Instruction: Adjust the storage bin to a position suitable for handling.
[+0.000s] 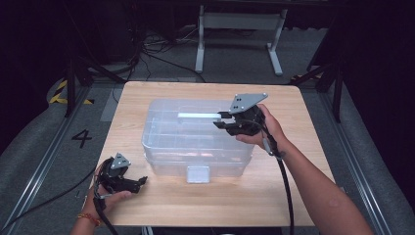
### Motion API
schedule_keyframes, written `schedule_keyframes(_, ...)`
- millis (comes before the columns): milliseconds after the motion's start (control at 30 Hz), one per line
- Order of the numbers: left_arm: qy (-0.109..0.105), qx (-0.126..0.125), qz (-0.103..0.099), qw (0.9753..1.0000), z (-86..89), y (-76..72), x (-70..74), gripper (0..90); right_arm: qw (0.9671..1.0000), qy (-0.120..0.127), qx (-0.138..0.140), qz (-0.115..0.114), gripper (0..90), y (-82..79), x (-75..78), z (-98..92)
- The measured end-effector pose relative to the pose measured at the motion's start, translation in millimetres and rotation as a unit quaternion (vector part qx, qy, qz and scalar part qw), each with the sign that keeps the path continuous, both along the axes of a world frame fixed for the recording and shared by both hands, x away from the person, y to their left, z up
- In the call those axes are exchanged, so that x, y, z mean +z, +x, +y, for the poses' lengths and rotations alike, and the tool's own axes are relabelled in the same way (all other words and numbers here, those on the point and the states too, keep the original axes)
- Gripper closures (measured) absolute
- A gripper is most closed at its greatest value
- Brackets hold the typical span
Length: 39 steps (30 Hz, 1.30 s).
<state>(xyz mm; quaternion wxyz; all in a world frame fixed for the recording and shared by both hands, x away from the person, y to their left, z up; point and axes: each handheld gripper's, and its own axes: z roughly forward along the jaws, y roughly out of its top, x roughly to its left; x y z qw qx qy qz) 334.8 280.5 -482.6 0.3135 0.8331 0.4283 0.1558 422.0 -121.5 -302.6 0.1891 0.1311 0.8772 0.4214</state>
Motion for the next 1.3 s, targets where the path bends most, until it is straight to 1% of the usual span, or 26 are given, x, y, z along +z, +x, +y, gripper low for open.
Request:
schedule_keyframes(33,0.000,0.000,0.000,1.0000,0.0,0.0,0.0,1.0,1.0000,0.000,0.000,0.000,68.2,0.0,0.0,0.0)
schedule_keyframes(67,-0.001,0.000,0.000,1.0000,0.0,0.0,-0.1,1.0,1.0000,0.004,-0.002,-0.002,72.6,0.8,1.5,0.9)
schedule_keyframes(133,0.001,0.000,0.000,1.0000,0.0,0.0,0.1,1.0,1.0000,0.005,0.000,0.002,73.4,1.5,2.6,1.4)
schedule_keyframes(200,-0.001,0.000,0.000,1.0000,0.0,0.1,-0.1,1.0,1.0000,0.003,0.002,0.001,74.1,2.1,3.0,1.8)
schedule_keyframes(533,0.002,-0.001,-0.001,1.0000,0.3,0.3,0.2,1.1,1.0000,-0.005,0.008,0.003,75.0,4.6,3.4,4.5)
schedule_keyframes(600,-0.002,0.000,-0.003,1.0000,1.1,0.5,0.1,2.1,0.9999,-0.009,0.010,0.004,75.2,5.2,4.4,4.7)
schedule_keyframes(767,0.000,0.004,-0.004,1.0000,2.0,0.4,0.7,4.7,0.9998,-0.010,0.014,0.012,75.3,8.0,6.0,4.3)
schedule_keyframes(800,-0.007,0.010,-0.007,0.9999,1.9,0.1,0.2,5.4,0.9997,-0.009,0.016,0.017,75.3,10.2,6.7,3.9)
schedule_keyframes(933,-0.007,0.014,-0.009,0.9998,2.8,-0.3,0.6,7.7,0.9996,-0.008,0.015,0.023,75.3,12.6,8.1,3.7)
schedule_keyframes(1000,-0.012,0.021,-0.010,0.9996,3.6,-1.0,0.9,10.9,0.9994,-0.006,0.017,0.029,75.3,14.1,9.0,3.4)
schedule_keyframes(1033,-0.009,0.025,-0.014,0.9996,4.6,-1.0,1.5,13.0,0.9994,-0.006,0.017,0.028,75.3,15.0,9.6,3.2)
schedule_keyframes(1067,-0.012,0.029,-0.016,0.9994,4.7,-1.3,1.3,15.3,0.9994,-0.004,0.015,0.032,75.3,15.9,10.6,3.2)
schedule_keyframes(1133,-0.012,0.029,-0.015,0.9994,4.7,-1.6,2.0,17.2,0.9992,-0.005,0.017,0.035,75.3,17.6,12.0,3.4)
schedule_keyframes(1167,-0.012,0.031,-0.015,0.9993,4.7,-2.3,3.3,20.6,0.9992,-0.004,0.016,0.037,75.3,18.3,12.7,3.3)
schedule_keyframes(1200,-0.014,0.033,-0.012,0.9993,5.0,-3.1,4.6,27.4,0.9991,-0.002,0.016,0.039,75.3,19.3,13.1,3.2)
schedule_keyframes(1233,-0.018,0.035,-0.011,0.9991,5.0,-3.6,5.2,32.1,0.9990,-0.001,0.016,0.041,75.2,20.3,13.6,2.9)
schedule_keyframes(1267,-0.018,0.031,-0.011,0.9993,5.2,-4.4,6.7,35.4,0.9990,-0.001,0.016,0.042,75.2,20.9,14.3,2.8)
schedule_keyframes(1300,-0.015,0.025,-0.016,0.9995,5.1,-5.4,8.6,37.4,0.9989,-0.001,0.015,0.044,75.2,21.8,15.1,3.1)
